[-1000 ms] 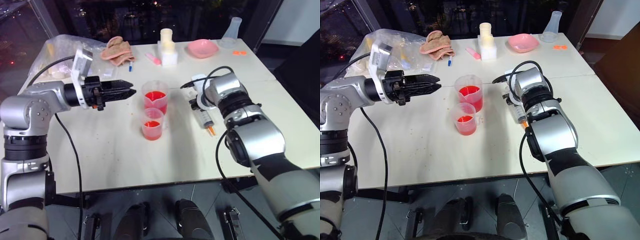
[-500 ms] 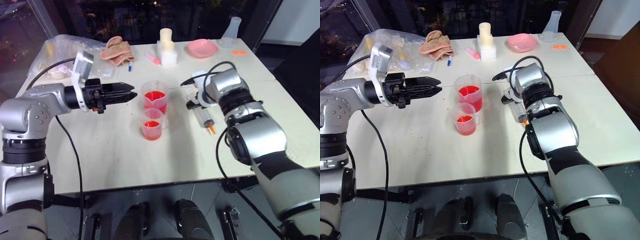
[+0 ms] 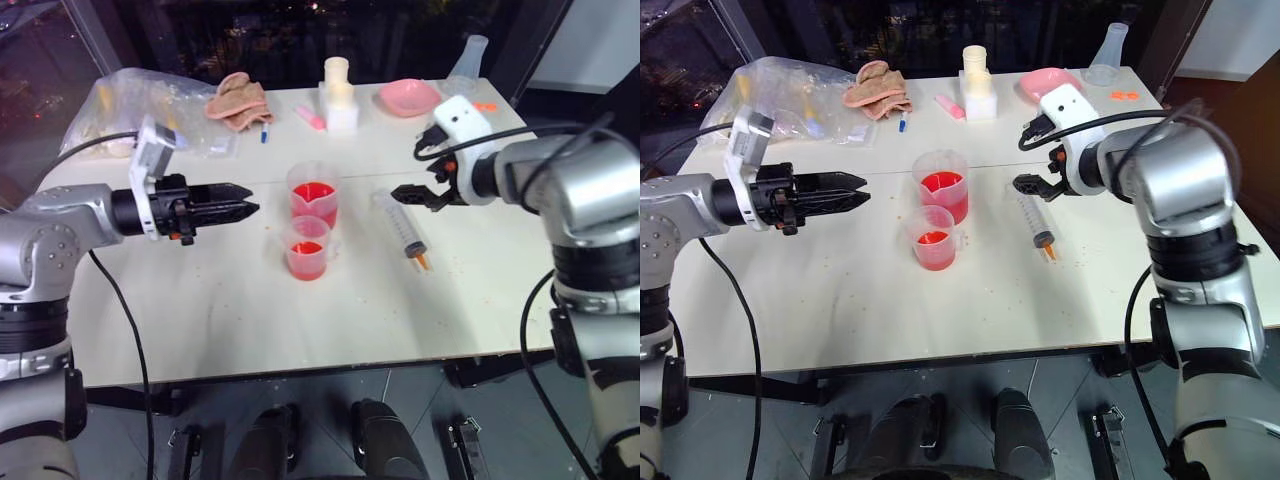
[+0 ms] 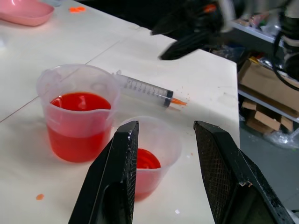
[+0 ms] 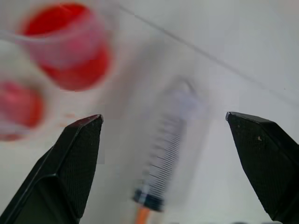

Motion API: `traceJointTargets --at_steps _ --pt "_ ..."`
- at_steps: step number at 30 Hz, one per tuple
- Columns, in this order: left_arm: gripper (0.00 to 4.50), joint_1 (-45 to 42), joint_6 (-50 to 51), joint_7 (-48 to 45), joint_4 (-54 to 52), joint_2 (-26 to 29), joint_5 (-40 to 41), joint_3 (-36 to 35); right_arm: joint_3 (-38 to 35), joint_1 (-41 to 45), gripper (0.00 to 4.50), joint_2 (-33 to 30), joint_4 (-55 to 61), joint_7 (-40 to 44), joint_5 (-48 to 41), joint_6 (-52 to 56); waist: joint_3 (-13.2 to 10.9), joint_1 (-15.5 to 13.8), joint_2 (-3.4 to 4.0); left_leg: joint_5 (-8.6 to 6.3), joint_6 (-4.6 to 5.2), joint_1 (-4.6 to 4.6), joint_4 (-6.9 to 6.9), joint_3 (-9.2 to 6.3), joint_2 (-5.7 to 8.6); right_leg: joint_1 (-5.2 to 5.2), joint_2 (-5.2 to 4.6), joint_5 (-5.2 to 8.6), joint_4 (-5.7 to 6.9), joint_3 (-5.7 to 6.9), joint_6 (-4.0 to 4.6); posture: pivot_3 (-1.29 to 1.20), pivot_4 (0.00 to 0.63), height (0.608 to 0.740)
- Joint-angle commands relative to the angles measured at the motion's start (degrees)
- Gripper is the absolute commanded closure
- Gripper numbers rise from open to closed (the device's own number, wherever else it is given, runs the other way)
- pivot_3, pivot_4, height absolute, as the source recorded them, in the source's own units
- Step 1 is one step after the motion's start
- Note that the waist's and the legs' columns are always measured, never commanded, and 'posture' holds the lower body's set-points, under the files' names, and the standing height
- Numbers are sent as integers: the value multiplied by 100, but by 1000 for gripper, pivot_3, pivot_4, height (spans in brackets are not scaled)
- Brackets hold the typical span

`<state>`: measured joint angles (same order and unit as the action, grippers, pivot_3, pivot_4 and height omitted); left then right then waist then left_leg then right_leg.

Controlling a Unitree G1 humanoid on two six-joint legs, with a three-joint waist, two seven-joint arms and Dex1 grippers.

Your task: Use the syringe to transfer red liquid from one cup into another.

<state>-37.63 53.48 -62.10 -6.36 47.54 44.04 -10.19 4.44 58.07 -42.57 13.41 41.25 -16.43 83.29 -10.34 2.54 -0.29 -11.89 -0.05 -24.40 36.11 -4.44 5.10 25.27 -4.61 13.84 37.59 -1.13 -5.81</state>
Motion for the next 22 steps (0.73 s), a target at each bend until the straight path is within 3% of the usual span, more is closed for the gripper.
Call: traceJointTargets --at_steps 1,8,22 --pt "2527 101 86 80 -249 241 154 -306 -777 -468 106 -366 891 306 -532 51 1 -27 -1 -1 2 0 0 -2 0 -5 -1 0 -7 3 0 0 150 740" --pt "2527 186 198 113 -323 400 344 -397 -1262 -1038 106 -750 1376 397 -1022 -128 0 -63 -1 -5 8 0 3 -1 0 -17 -7 -1 -28 4 -1 0 150 740" --pt "2527 133 192 63 -260 561 350 -315 -1352 -1337 106 -1041 1570 255 -1519 -488 0 -91 -2 -6 9 0 1 -1 -2 -19 -10 0 -35 4 0 0 150 740"
